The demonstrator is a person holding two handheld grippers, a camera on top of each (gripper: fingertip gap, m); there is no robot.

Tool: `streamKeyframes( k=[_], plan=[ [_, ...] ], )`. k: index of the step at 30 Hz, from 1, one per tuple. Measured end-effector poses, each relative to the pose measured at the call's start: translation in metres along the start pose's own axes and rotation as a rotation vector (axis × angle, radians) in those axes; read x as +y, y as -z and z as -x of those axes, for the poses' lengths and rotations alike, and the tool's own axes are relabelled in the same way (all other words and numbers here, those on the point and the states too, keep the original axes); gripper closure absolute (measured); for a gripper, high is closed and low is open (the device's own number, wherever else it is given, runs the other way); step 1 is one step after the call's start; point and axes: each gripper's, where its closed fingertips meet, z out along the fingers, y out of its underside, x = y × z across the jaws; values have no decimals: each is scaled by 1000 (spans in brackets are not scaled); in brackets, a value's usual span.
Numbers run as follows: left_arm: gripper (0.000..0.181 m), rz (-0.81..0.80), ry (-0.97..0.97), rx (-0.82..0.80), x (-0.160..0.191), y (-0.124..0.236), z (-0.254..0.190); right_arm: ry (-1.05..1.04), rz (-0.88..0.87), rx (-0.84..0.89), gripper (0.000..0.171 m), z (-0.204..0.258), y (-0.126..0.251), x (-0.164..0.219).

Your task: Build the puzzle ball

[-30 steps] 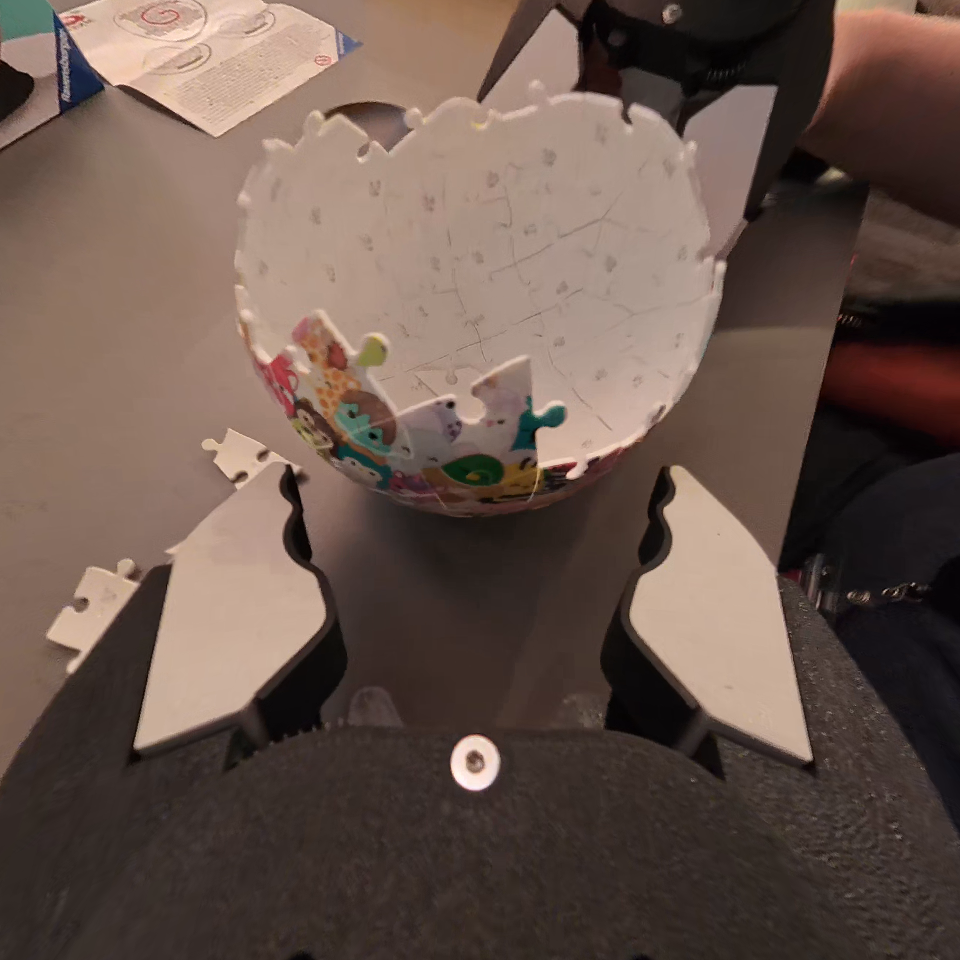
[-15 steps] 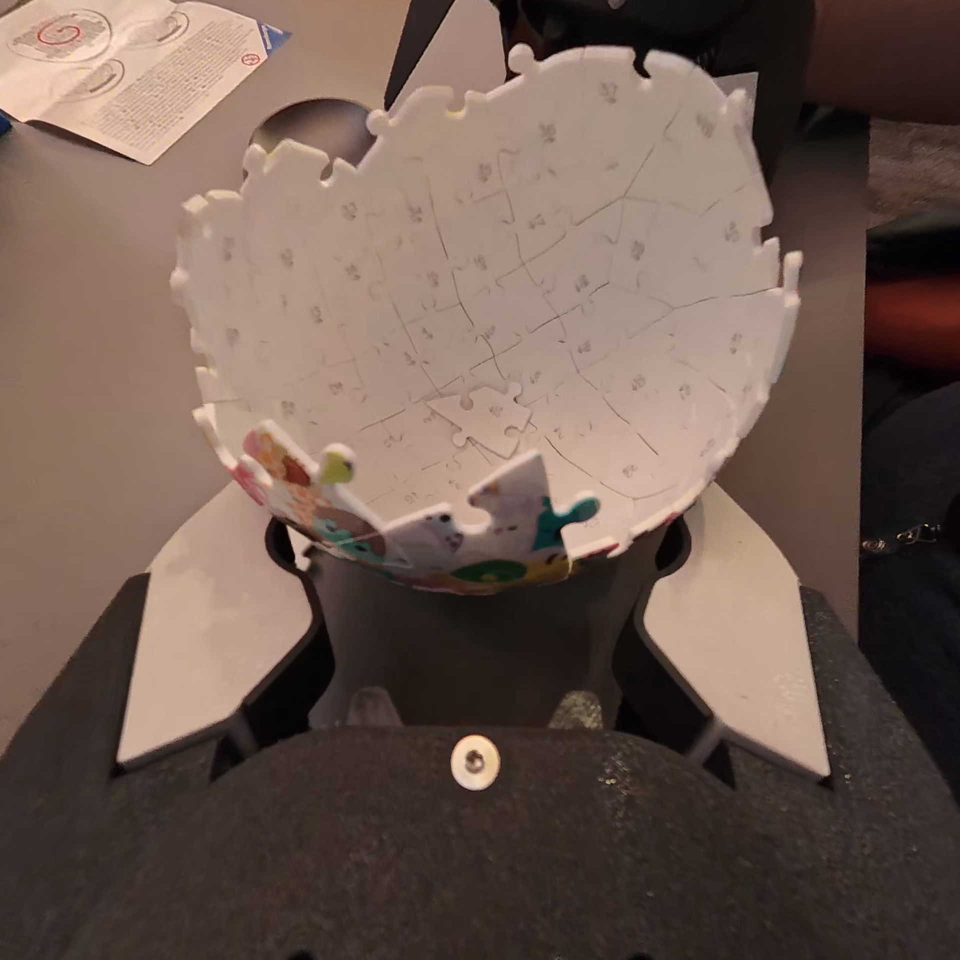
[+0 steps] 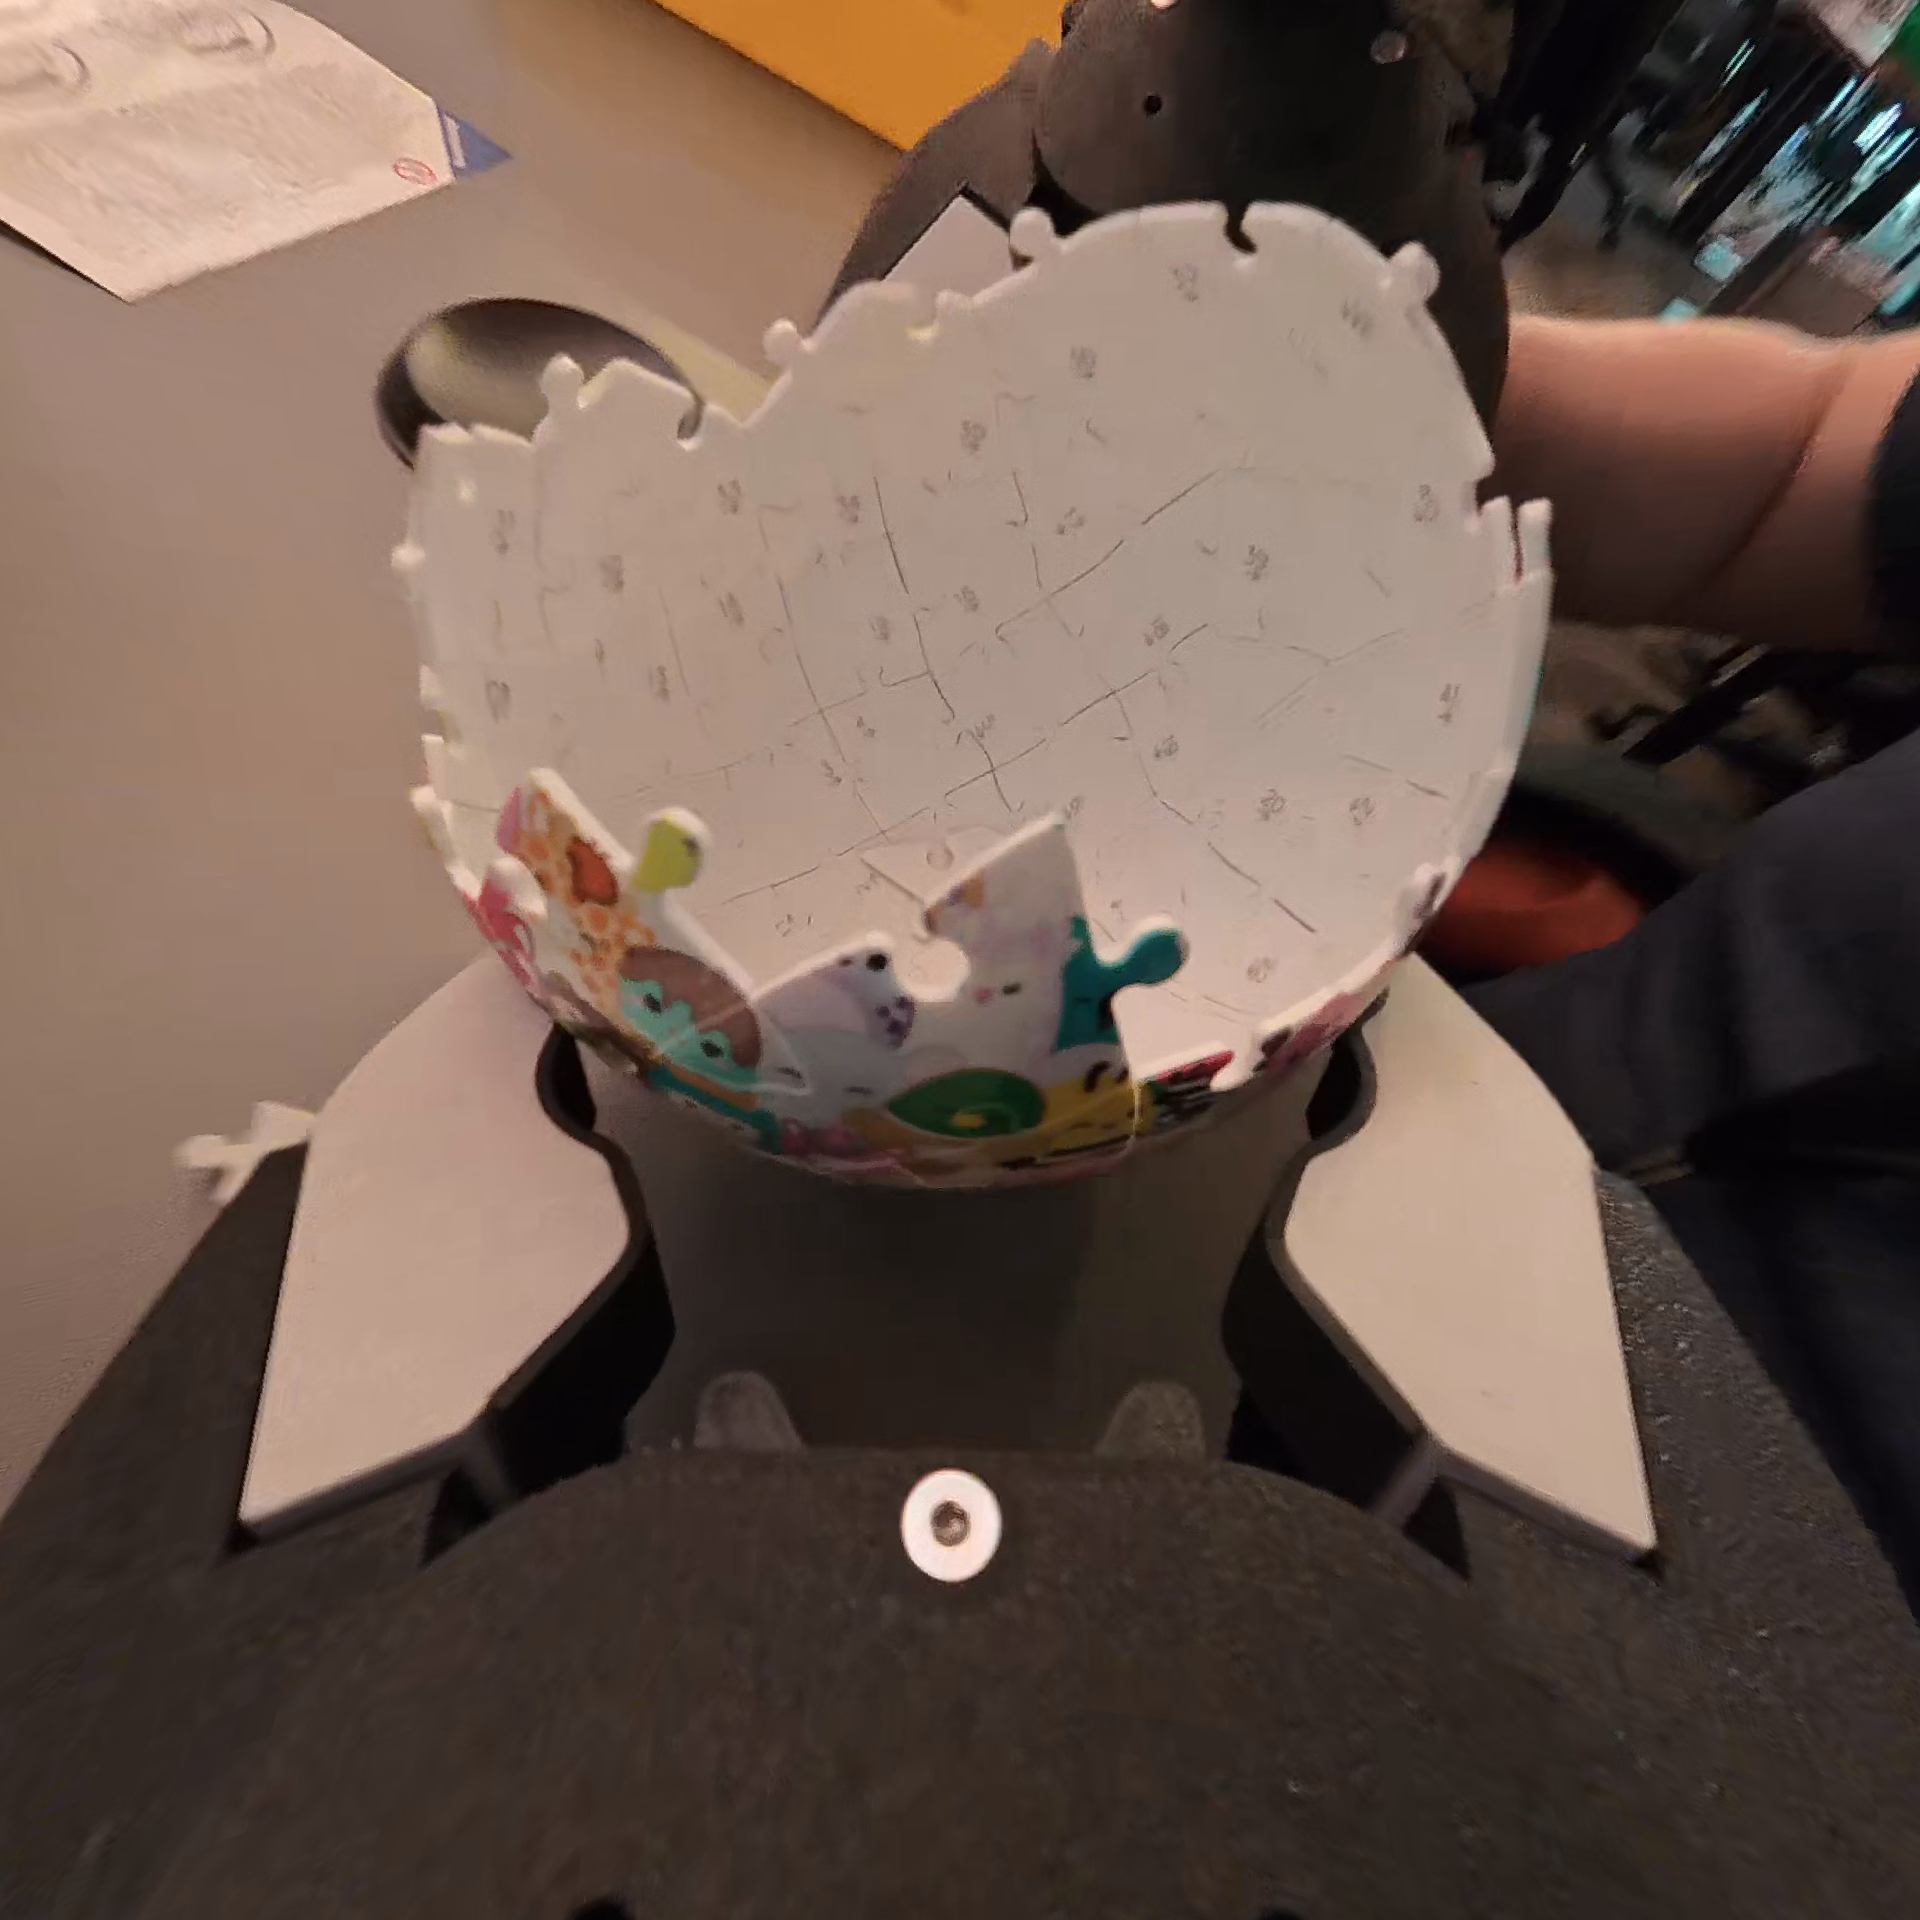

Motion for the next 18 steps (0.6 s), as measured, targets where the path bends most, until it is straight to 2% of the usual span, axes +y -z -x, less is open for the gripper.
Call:
streamKeyframes(
  k=[4,10,18],
  plan=[
    [47,-20,203,144,-7,-11,-29,-172,77,-91,56,17,26,-4],
    [49,-97,422,353,-16,-35,-63,-379,290,-161,56,33,59,4],
    [50,-186,533,427,-28,-41,-67,-498,461,-209,55,40,73,16]
  ],
)
